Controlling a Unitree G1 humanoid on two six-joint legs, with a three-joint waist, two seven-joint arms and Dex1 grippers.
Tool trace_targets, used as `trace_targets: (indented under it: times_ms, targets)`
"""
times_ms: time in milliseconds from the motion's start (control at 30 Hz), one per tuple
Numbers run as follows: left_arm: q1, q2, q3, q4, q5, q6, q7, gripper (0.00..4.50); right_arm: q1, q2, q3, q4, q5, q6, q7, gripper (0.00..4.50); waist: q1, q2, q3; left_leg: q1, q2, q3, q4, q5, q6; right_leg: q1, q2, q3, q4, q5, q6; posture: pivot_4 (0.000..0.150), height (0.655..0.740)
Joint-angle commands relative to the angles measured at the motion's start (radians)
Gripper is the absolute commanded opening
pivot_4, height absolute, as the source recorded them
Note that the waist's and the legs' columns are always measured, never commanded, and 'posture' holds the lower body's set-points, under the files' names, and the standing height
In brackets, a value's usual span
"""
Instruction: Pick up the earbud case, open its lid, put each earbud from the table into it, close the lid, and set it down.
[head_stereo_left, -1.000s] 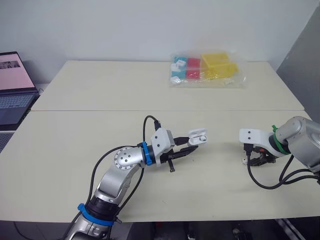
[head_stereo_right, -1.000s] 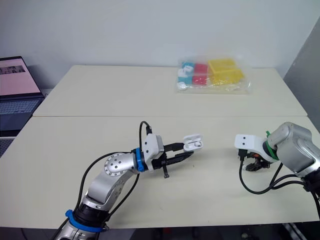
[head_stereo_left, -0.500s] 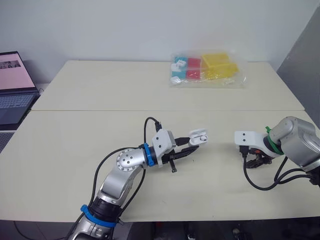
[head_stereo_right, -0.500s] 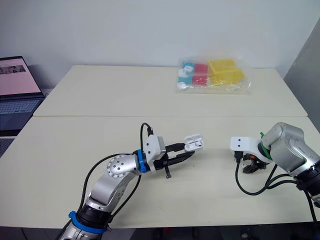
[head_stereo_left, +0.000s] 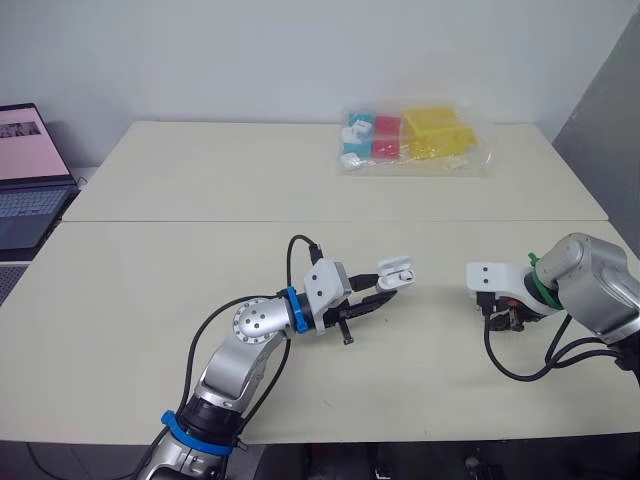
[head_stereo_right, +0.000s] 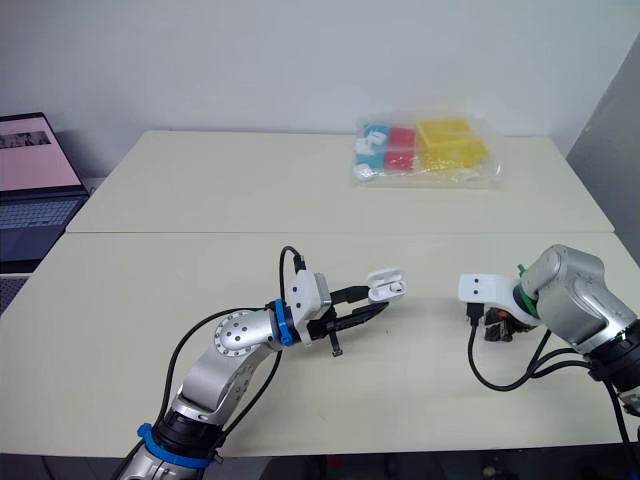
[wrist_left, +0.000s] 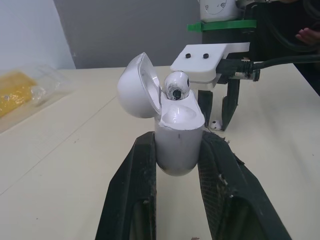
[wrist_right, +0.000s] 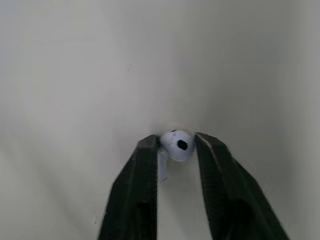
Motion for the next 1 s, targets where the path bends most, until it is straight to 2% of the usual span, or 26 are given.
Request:
trace_targets:
  times_ms: [33, 400, 667, 767, 900, 1000]
  targets:
    - [-0.002, -0.004, -0.007, -0.016, -0.002, -0.015, -0.001, 0.78, -0.012, 0.008, -0.013, -0.03, -0.002, 0.007, 0.007, 0.47, 0.0, 0.0, 0.0, 0.0, 0.0, 0.0, 0.0, 0.0, 0.0, 0.0, 0.0, 0.0, 0.0, 0.0, 0.0, 0.15, 0.74]
    - [-0.01, 0.006, 0.005, -0.009, -0.01, -0.012, -0.01, 0.78, -0.063, -0.011, -0.092, 0.008, 0.047, -0.034, 0.032, 0.47, -0.001, 0.0, 0.0, 0.0, 0.0, 0.0, 0.0, 0.0, 0.0, 0.0, 0.0, 0.0, 0.0, 0.0, 0.0, 0.15, 0.74]
    - [-0.061, -0.006, 0.044, 0.01, -0.031, 0.014, 0.019, 0.78, -0.046, -0.037, -0.378, -0.067, 0.253, -0.008, -0.001, 0.47, 0.002, 0.0, 0.0, -0.001, 0.0, 0.0, 0.0, 0.0, 0.0, 0.0, 0.0, 0.0, 0.0, 0.0, 0.0, 0.15, 0.74]
    - [-0.09, -0.012, 0.069, 0.024, -0.049, 0.027, 0.022, 0.78, -0.039, 0.012, -0.5, -0.122, 0.354, 0.059, -0.053, 0.47, 0.001, 0.0, 0.0, -0.001, 0.0, 0.0, 0.0, 0.0, 0.0, 0.0, 0.0, 0.0, 0.0, 0.0, 0.0, 0.15, 0.74]
    - [-0.143, -0.016, 0.092, 0.038, -0.079, 0.072, 0.028, 0.78, -0.042, 0.171, -0.723, -0.24, 0.572, 0.239, -0.164, 0.47, 0.0, 0.0, 0.0, 0.0, 0.0, 0.0, 0.001, 0.0, 0.0, 0.0, 0.001, 0.001, 0.001, 0.0, 0.0, 0.15, 0.74]
    - [-0.174, -0.014, 0.107, 0.035, -0.102, 0.112, 0.027, 0.78, 0.006, 0.275, -0.811, -0.339, 0.671, 0.26, -0.253, 0.47, 0.002, 0.0, 0.0, 0.0, 0.0, -0.002, 0.001, 0.0, 0.0, 0.001, 0.002, 0.0, 0.001, 0.0, 0.0, 0.15, 0.74]
